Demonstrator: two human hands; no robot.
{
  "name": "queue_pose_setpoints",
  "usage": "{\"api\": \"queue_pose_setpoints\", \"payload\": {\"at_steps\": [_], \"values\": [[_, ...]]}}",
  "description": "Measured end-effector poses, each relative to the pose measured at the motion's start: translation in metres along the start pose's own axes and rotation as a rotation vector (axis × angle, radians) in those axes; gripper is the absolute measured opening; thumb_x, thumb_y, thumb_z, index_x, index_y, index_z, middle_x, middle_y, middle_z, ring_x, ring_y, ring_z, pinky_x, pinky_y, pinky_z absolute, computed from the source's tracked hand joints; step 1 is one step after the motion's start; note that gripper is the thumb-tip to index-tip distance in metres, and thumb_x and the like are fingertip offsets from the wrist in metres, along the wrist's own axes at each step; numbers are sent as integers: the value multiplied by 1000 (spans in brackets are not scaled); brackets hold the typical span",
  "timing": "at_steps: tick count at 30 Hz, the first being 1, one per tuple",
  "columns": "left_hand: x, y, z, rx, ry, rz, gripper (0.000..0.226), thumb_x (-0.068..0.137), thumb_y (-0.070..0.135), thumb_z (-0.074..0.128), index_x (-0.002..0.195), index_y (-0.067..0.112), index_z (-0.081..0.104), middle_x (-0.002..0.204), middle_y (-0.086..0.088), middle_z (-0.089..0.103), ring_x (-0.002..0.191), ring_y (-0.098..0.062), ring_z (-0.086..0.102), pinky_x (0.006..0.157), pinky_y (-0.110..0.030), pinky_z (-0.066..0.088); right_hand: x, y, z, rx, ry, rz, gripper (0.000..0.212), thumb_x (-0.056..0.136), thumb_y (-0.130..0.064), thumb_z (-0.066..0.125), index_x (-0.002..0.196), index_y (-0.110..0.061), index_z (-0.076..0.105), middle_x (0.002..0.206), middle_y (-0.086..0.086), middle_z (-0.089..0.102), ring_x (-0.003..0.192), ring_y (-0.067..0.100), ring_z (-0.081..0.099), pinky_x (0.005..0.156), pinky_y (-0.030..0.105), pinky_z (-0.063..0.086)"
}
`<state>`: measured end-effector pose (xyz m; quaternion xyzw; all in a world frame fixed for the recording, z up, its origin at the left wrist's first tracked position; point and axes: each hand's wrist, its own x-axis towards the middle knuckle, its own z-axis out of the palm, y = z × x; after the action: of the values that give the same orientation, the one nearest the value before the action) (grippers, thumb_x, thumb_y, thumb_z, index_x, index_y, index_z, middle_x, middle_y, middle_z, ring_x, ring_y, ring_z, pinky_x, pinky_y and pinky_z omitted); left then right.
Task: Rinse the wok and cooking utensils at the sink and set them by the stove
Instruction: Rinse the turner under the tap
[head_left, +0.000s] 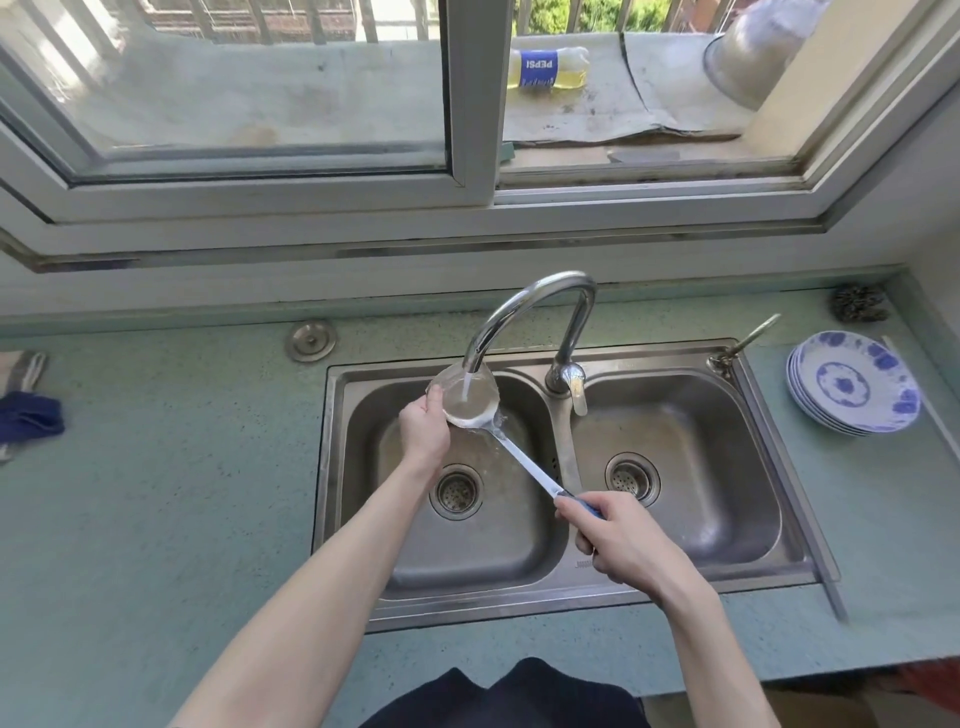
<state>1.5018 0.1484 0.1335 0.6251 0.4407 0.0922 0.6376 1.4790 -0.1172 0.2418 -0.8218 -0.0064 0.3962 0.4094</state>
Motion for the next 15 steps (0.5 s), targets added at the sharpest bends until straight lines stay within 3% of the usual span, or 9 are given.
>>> {"api": "queue_pose_setpoints", "payload": {"at_steps": [2,4,6,8,9,11,15], "values": [[-8,2,-1,28,-66,5,31,95,32,66,121,16,68,101,1,73,97,-17,68,81,-23,51,1,0,0,-17,14,-4,41,102,-44,59,94,-5,69,56,-7,48,44,12,33,42,21,28],[-16,1,-2,93,-123,58,83,90,20,75,158,24,29,131,-1,62,121,-16,59,99,-26,43,1,1,2,-25,24,-10,41,102,-44,59,92,-6,69,55,-7,47,44,13,34,43,22,29],[-20,0,-5,267,-108,198,105,86,26,78,162,35,6,161,-2,36,148,-20,34,120,-36,28,1,3,2,-59,28,-20,43,102,-47,58,88,-6,66,54,-8,47,44,13,35,45,24,29],[-18,-6,-7,689,-67,445,95,94,38,67,164,35,2,173,-1,3,159,-17,0,126,-41,6,1,4,2,-100,39,-33,46,101,-48,57,83,-6,62,54,-8,48,44,12,35,47,25,29],[-18,-8,-8,903,-73,572,83,99,43,53,164,32,3,173,-2,-5,159,-18,-9,127,-44,0,0,5,3,-112,44,-43,46,101,-48,57,81,-7,60,54,-7,48,45,11,35,48,26,29],[-17,-14,-6,1172,-102,779,64,106,44,26,165,23,10,173,-4,2,159,-19,-7,128,-48,0,-1,5,6,-110,47,-61,47,101,-49,58,78,-8,57,55,-7,48,46,12,36,49,27,30],[-27,-21,2,1204,-262,902,60,109,42,21,162,14,28,170,-3,21,159,-18,10,127,-50,12,-3,2,11,-113,54,-74,48,101,-50,57,77,-9,53,55,-7,48,47,13,36,50,27,31]]}}
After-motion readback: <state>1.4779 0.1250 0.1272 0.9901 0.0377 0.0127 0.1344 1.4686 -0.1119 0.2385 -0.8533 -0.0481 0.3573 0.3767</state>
